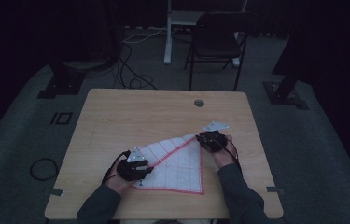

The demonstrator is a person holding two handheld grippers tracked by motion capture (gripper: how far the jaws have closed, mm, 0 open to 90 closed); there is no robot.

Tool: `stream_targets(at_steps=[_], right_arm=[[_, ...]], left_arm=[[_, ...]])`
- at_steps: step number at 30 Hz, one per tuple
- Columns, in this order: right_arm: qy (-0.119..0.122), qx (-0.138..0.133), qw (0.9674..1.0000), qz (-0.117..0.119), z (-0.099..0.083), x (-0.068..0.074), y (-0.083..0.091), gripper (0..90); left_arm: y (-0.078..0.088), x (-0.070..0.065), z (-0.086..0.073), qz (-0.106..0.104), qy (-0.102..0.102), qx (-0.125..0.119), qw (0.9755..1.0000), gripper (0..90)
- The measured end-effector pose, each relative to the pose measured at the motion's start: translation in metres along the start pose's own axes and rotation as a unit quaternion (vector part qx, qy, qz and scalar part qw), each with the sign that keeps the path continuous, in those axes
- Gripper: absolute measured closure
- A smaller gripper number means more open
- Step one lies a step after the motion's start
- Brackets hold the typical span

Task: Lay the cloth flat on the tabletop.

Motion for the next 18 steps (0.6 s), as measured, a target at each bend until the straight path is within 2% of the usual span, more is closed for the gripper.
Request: stream_targets(at_steps=[3, 5, 8, 10, 14, 15, 18], right_arm=[[0.01, 0.002, 0.9999, 0.012, -0.007, 0.01, 0.001, 76.1], [0.015, 0.003, 0.9997, 0.021, -0.013, 0.017, 0.002, 76.0], [0.025, 0.007, 0.9991, 0.034, -0.023, 0.027, 0.004, 76.1], [0.029, 0.01, 0.9987, 0.039, -0.029, 0.032, 0.005, 76.1], [0.036, 0.021, 0.9978, 0.052, -0.044, 0.042, 0.005, 76.1], [0.037, 0.023, 0.9976, 0.054, -0.046, 0.044, 0.004, 76.2], [0.039, 0.031, 0.997, 0.059, -0.054, 0.047, 0.002, 76.2]], left_arm=[[-0.006, 0.002, 0.001, 0.008, -0.01, 0.013, 0.9998, 61.3], [-0.008, 0.005, 0.001, 0.016, -0.016, 0.024, 0.9995, 68.6], [-0.008, 0.011, 0.005, 0.02, -0.01, 0.022, 0.9995, 82.8], [-0.008, 0.015, 0.009, 0.024, -0.011, 0.024, 0.9993, 86.3], [-0.004, 0.035, 0.022, 0.038, 0.013, 0.004, 0.9992, 87.5], [-0.003, 0.043, 0.026, 0.045, 0.026, -0.005, 0.9986, 87.6], [-0.001, 0.063, 0.033, 0.062, 0.048, -0.014, 0.9968, 87.6]])
Point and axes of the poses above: each handheld gripper's, and its own axes: y roughly backward along the jaws, z roughly out of its top, x roughly to its left, the point moved 7 cm from there along -y, roughly forward along the jaws, and after that the axes turned 6 degrees about -y, right-handed, at the moved point
